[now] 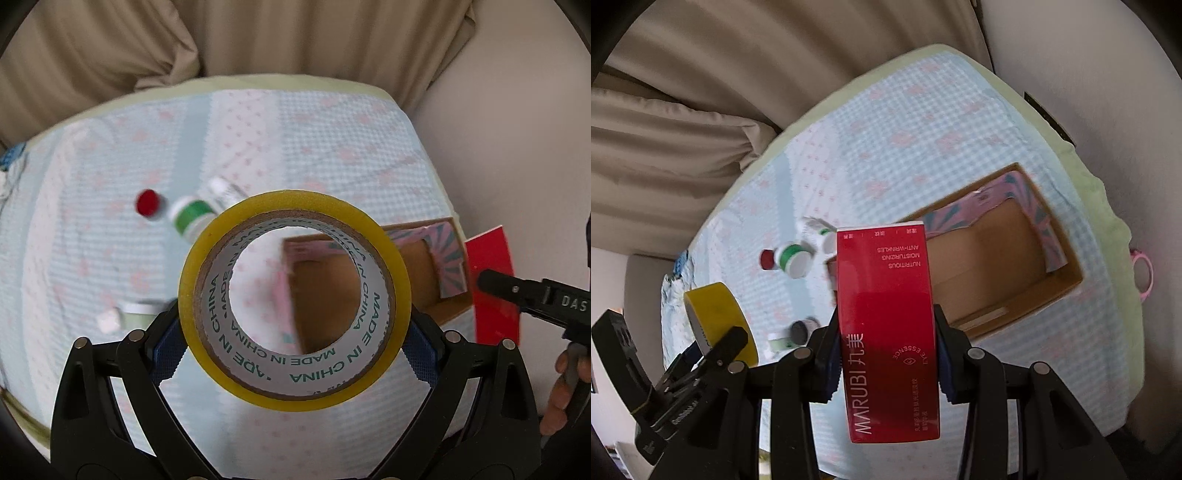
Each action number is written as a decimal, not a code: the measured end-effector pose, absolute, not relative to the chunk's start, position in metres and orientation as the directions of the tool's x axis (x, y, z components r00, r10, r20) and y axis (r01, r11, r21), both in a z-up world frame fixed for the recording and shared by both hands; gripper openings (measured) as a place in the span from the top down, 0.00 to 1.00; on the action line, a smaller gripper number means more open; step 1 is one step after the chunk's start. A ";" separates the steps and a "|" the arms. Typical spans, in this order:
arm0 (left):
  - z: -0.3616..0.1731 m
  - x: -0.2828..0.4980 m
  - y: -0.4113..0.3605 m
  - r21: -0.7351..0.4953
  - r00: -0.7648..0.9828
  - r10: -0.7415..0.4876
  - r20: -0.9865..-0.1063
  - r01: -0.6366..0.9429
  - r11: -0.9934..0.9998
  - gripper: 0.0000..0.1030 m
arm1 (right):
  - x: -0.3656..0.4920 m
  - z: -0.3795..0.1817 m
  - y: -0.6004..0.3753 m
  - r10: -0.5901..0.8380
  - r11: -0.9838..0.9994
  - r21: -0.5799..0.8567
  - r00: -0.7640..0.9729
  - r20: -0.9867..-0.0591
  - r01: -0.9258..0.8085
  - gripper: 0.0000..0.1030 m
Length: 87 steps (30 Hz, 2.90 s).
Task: Organize rigid objects
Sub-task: 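Carry the tape roll with the left tool while the right tool carries the red box to the cardboard box, then release the tape roll from the left tool while the right tool releases the red box into the cardboard box, then move both tools back toward the remaining items on the bed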
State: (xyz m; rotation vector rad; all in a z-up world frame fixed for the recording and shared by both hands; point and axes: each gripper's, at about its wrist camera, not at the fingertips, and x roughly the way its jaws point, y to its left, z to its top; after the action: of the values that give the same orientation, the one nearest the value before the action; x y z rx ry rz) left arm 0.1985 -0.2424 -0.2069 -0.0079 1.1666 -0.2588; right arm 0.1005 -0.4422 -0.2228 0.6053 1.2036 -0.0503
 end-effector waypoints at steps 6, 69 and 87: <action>-0.248 0.213 -0.301 -0.120 0.287 -0.178 -0.941 0.209 0.970 0.07 | 0.119 -0.257 -0.491 0.288 0.847 0.401 0.334 -0.898 0.349 0.63; -0.290 0.186 -0.352 0.006 0.240 -0.089 -0.967 0.371 0.929 0.00 | 0.118 -0.295 -0.485 0.098 0.990 0.126 0.324 -0.941 0.066 0.00; -0.162 0.102 -0.168 -0.030 0.429 -0.087 -0.899 0.138 0.990 0.00 | 0.045 -0.170 -0.377 0.090 0.996 0.081 0.512 -0.855 -0.040 0.00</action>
State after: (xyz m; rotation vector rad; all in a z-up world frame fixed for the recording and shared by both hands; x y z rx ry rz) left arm 0.1020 -0.1681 -0.1623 0.0509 1.1191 -0.1400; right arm 0.0451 -0.3766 -0.1696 0.0528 1.0310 0.0781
